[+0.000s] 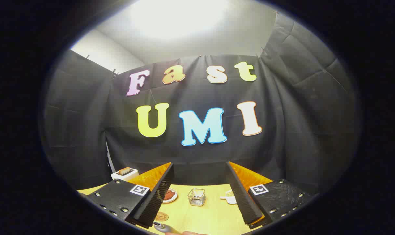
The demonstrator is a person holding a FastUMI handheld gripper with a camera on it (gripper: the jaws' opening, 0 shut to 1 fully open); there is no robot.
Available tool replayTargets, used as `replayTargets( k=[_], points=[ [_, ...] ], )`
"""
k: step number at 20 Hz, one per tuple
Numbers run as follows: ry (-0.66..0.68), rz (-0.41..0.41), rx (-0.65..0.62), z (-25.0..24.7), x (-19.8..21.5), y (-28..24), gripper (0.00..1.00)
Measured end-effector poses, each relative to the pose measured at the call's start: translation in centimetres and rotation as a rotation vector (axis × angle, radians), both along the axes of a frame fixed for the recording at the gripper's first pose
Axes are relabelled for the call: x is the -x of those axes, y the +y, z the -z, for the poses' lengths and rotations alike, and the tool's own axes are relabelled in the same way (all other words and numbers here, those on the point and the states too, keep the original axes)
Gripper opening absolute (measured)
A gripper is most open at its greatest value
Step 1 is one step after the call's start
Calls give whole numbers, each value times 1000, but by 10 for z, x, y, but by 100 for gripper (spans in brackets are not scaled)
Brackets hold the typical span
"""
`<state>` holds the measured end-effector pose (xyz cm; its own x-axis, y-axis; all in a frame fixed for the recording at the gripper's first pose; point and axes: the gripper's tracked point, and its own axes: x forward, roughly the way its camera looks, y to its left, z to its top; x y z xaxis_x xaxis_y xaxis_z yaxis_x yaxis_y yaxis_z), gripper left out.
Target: Take the bottle from table, then pour the juice into the cup, finally place the bottle on the coaster
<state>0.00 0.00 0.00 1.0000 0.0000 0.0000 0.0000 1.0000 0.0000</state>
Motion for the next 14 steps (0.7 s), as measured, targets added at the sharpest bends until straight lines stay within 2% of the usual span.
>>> replayTargets(
  k=[14],
  points=[
    [38,-33,16,17,2,13,96]
  ],
)
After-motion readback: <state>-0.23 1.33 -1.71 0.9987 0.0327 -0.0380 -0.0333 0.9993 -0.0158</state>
